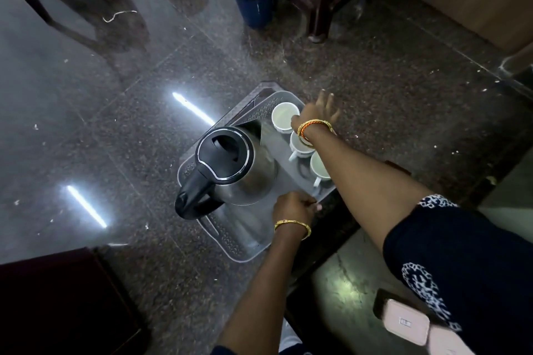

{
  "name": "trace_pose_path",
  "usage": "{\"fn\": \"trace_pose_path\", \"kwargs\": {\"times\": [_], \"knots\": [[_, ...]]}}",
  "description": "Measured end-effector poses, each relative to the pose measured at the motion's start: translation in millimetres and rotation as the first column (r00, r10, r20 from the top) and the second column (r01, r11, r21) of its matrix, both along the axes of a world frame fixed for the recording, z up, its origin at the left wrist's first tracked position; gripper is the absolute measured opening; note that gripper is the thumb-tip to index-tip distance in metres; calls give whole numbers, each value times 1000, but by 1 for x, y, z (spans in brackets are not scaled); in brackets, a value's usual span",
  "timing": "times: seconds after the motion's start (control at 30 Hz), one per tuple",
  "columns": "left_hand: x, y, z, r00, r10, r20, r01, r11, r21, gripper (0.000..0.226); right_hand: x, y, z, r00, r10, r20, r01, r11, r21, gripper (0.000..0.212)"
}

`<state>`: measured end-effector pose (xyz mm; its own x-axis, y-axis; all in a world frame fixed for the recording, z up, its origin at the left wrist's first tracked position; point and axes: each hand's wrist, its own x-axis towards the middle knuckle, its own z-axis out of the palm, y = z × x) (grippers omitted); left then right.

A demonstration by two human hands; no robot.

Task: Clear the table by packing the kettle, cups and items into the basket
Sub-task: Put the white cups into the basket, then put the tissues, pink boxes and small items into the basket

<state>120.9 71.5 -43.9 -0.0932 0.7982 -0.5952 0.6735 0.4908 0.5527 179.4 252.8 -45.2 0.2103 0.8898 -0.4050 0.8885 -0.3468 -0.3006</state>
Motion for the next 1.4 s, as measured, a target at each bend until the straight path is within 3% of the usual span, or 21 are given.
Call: {"fn": "trace_pose_path", "kwargs": {"times": [0.2,0.27,0.4,0.5,0.6,0.8,0.87,0.97,1.1,1.17,1.23,1.3,1.4], "knots": [[1,0,2,999,-21,-37,21,1000,2,23,6,-1,-3,1000,-9,-15,9,1000,8,47],[3,-2,2,998,-22,-51,22,1000,14,23,10,-9,0,998,-29,-63,34,995,90,40],[5,-4,3,997,-15,-79,20,998,56,22,25,-44,12,949,-164,-268,258,894,366,25],[7,-5,4,993,-22,-114,30,997,67,22,40,-82,20,873,-251,-417,438,780,447,21],[11,-6,5,986,-59,-155,72,994,79,23,56,-124,23,807,-319,-496,547,721,426,20],[23,-15,18,957,-119,-263,156,980,125,24,82,-217,13,747,-406,-526,610,734,300,24],[34,-22,28,947,-103,-303,164,969,183,29,93,-251,12,712,-446,-542,649,712,266,27],[61,-43,43,910,-183,-371,315,888,336,34,107,-303,20,675,-483,-558,709,634,309,43],[109,-108,50,890,-398,-223,455,793,405,24,130,-380,28,622,-606,-497,782,518,347,38],[132,-151,44,837,-530,-135,543,774,325,22,146,-421,25,562,-685,-464,827,467,313,38],[158,-194,37,725,-683,-84,683,700,206,23,167,-465,23,460,-772,-439,888,394,239,37],[181,-236,32,588,-808,-23,806,584,96,24,189,-509,20,355,-840,-411,934,307,181,26],[222,-299,29,374,-925,60,927,376,18,25,230,-583,14,121,-932,-343,990,88,112,11]]}}
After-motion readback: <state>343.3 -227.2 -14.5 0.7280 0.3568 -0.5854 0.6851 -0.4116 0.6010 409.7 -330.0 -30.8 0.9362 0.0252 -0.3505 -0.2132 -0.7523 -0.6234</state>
